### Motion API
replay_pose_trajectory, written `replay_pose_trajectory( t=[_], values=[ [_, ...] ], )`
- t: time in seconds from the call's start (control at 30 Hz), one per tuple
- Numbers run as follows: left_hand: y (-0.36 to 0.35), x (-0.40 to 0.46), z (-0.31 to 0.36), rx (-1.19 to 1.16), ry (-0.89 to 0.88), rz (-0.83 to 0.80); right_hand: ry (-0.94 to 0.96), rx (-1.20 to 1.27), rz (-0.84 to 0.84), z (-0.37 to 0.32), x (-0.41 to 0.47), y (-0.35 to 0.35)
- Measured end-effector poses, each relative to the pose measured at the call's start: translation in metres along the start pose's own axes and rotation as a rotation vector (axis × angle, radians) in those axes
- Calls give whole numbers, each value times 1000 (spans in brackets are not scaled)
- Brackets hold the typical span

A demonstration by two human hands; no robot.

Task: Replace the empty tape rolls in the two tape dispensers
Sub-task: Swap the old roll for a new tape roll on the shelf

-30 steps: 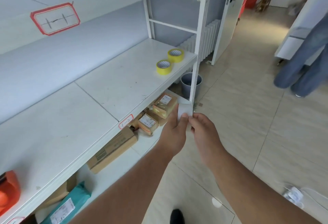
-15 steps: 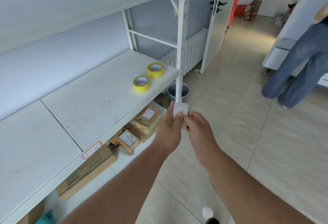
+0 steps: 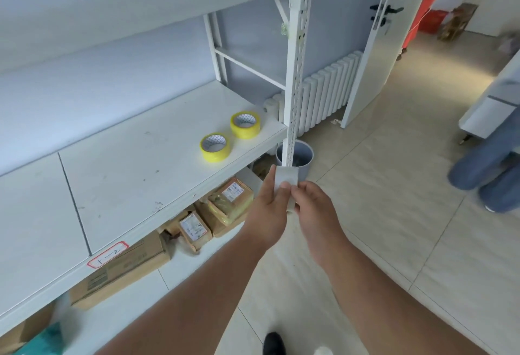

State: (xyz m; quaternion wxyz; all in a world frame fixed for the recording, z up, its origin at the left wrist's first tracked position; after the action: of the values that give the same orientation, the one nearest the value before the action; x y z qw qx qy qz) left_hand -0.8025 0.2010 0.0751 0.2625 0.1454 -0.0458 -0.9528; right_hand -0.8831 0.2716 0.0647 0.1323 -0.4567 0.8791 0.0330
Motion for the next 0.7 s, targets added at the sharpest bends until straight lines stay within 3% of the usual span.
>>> replay_pose_trajectory(
  t=[0.33, 0.7],
  values=[
    [1, 78, 29, -27, 14, 63, -12, 15, -55, -20, 85, 34],
    [-50, 181, 40, -108, 127, 283, -33, -83, -257, -35, 178, 121]
  ],
)
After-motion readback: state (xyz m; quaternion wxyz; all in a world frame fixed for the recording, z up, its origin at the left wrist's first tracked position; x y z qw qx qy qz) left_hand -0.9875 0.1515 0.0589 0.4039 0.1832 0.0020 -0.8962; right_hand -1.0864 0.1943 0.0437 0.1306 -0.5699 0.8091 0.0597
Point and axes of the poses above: each hand's wrist, its own x-axis towards the middle knuckle, its own y-axis out of the back of the hand, z = x × y, the point moved 1 cm from there along x, towards the middle knuckle, and after that the axes turned 14 degrees about -z, right-handed, at the moved point
